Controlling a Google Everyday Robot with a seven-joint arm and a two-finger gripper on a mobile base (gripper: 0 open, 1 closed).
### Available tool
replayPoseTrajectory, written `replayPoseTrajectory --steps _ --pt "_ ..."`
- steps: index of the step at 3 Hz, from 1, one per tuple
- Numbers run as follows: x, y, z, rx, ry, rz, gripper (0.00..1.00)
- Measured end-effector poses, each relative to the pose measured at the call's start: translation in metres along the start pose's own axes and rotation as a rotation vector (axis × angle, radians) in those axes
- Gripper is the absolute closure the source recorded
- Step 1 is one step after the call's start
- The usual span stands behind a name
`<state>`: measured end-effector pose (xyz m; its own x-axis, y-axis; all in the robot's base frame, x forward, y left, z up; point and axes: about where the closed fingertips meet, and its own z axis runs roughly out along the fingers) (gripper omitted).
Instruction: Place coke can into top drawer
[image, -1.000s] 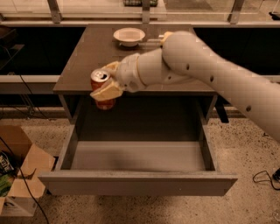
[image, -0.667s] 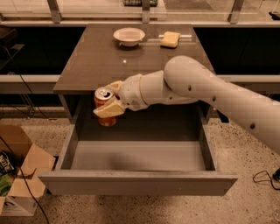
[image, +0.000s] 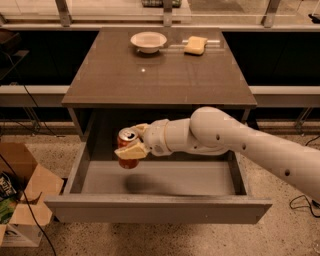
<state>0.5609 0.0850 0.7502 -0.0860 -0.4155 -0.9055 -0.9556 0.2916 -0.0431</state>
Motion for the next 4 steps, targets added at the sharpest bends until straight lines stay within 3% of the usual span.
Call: replayPoseTrajectory --steps 1,2,4 --pt "0.026 -0.007 0.012 0.060 0.007 0.046 1.00" --pt "0.045 -0.013 0.022 0.095 0.040 0.083 0.85" --pt "0.075 -0.012 0.032 0.131 0.108 0.162 0.38"
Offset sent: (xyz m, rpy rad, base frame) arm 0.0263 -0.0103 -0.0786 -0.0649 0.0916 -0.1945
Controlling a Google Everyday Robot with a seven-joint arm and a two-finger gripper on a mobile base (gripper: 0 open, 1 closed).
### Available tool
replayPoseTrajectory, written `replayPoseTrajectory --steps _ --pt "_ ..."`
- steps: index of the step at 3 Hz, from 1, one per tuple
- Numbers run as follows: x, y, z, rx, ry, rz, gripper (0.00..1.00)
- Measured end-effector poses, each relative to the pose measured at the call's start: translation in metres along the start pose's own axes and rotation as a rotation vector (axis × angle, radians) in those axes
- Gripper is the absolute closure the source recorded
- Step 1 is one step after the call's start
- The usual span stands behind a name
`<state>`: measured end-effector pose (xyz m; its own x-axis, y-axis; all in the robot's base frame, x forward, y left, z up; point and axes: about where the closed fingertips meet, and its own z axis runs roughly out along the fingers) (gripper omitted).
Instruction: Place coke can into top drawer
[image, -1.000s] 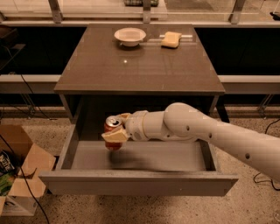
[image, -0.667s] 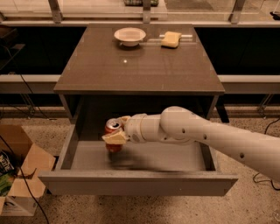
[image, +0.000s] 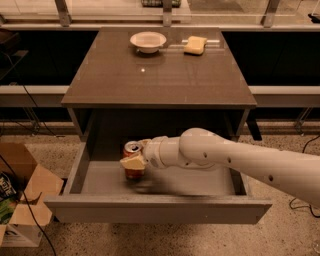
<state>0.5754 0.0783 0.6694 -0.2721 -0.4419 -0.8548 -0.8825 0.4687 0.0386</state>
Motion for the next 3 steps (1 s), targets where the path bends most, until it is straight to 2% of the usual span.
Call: replayPoseTrajectory --steps 1,2,3 --pt "0.0008 0.0012 0.0014 -0.002 0.002 0.002 0.15" --pt "0.0005 0.0024 0.0024 -0.004 0.002 0.001 0.00" --pt "0.0005 0.0024 0.0024 -0.004 0.002 0.001 0.00"
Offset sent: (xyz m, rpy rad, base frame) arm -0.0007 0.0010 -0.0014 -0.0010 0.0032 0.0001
